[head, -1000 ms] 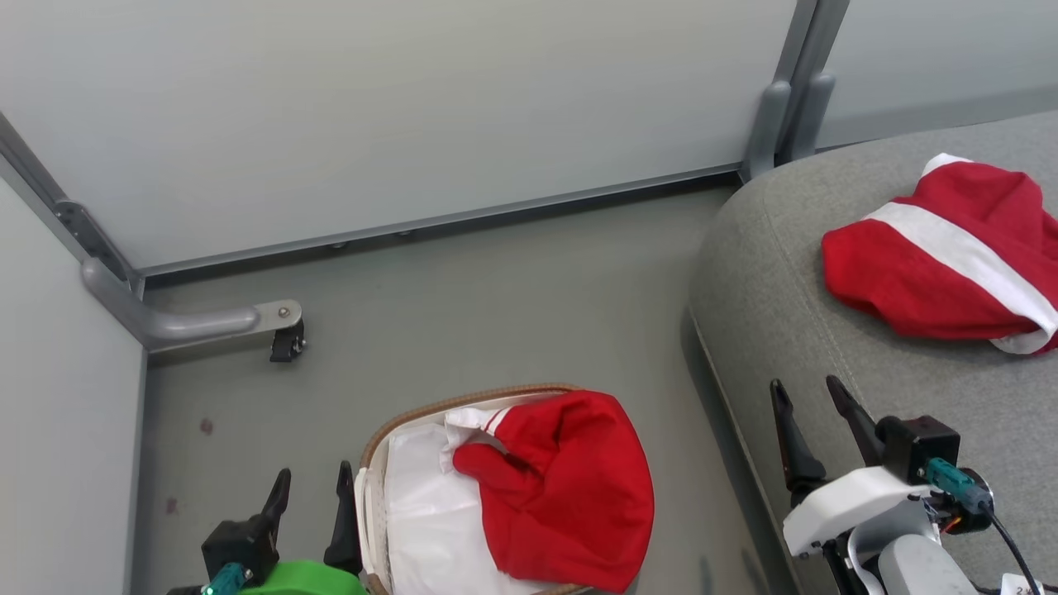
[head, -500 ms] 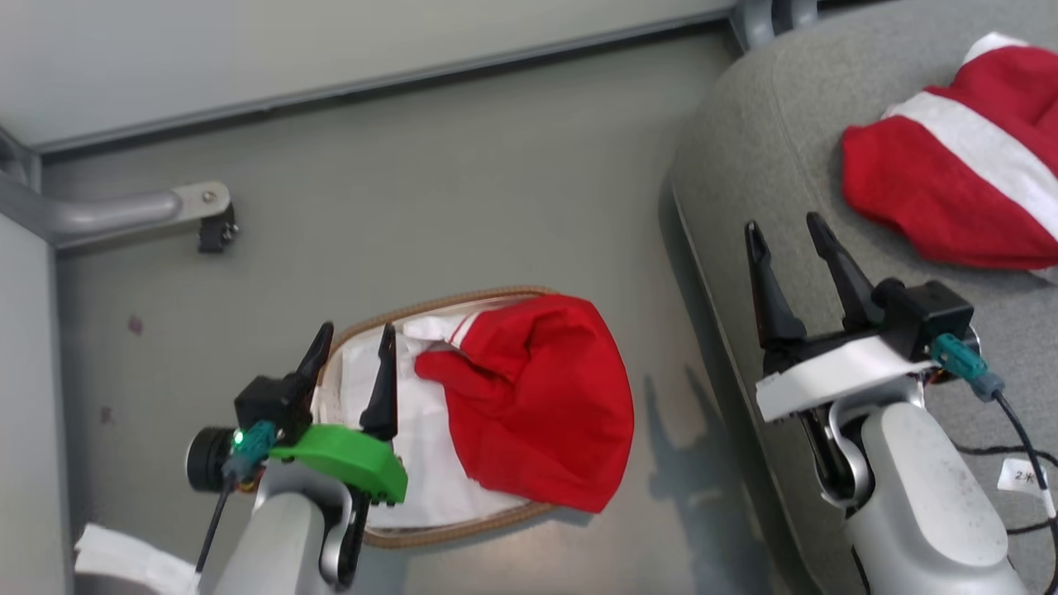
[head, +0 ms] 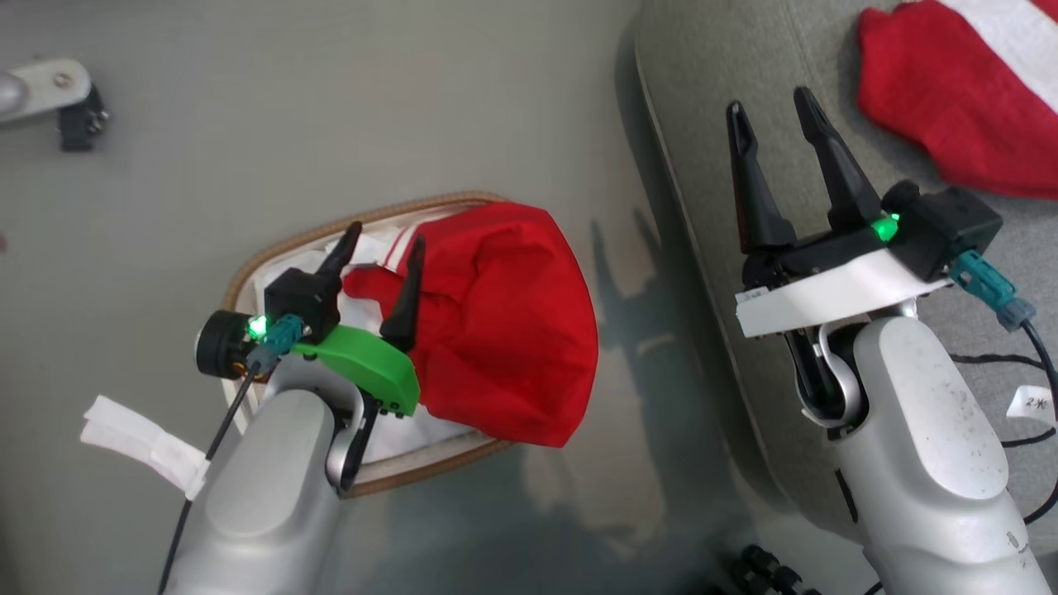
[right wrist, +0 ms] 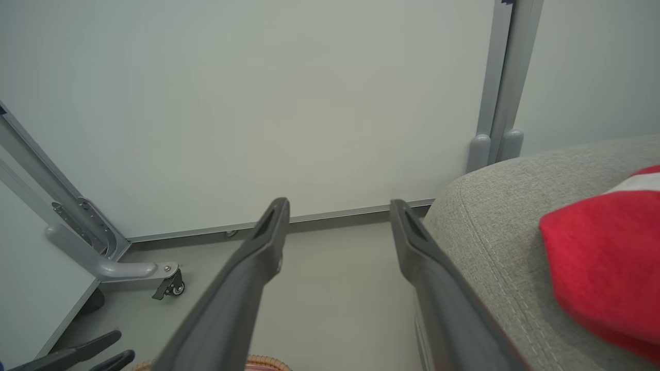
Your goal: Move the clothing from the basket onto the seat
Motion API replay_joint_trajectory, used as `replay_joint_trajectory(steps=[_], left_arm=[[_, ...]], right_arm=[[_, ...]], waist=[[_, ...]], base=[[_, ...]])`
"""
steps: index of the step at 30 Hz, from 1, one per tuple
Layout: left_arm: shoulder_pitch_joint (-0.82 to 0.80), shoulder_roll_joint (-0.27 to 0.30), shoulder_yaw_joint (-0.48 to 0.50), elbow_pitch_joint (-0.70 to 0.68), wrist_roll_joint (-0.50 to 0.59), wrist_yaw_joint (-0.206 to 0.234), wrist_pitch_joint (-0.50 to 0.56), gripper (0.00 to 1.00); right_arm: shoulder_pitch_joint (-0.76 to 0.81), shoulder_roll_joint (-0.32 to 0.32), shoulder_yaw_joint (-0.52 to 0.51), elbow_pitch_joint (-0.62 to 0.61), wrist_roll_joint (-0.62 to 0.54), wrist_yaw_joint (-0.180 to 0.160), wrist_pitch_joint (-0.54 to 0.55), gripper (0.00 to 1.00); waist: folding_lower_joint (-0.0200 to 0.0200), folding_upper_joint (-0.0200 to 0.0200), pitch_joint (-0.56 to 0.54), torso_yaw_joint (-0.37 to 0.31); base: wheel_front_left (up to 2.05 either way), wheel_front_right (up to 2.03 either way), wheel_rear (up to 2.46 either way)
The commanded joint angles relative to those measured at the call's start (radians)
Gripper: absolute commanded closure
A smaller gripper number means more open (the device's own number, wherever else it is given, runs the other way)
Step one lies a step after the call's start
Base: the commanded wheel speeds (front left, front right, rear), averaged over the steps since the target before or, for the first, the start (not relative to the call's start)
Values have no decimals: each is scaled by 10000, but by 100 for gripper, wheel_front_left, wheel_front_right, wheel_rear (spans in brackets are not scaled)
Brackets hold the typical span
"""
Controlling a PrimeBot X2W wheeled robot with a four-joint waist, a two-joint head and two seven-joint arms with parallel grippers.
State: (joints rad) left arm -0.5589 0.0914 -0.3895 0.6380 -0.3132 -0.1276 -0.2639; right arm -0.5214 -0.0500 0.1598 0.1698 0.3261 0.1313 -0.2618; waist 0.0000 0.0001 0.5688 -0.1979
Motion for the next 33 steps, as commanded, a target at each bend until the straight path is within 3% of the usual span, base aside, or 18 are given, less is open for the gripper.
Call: replay_joint_trajectory(steps=[1,19,33], left_arm=[[-340,181,-68,138,-73,-48,-8,0],[-2816,1415,-2024,2364,56,-51,-8,0],[-4236,1269,-3511,4697,89,-44,5,0]], right_arm=[[-191,-22,55,-100,72,-10,-48,0],[-1115,-21,559,-951,623,-10,-48,0],[-1137,-24,606,-1343,581,-10,-48,0]], waist=[[0,-1,1055,-674],[0,-1,3032,-1463],[0,-1,3504,-1430]], base=[[0,0,0],[0,0,0],[0,0,0]])
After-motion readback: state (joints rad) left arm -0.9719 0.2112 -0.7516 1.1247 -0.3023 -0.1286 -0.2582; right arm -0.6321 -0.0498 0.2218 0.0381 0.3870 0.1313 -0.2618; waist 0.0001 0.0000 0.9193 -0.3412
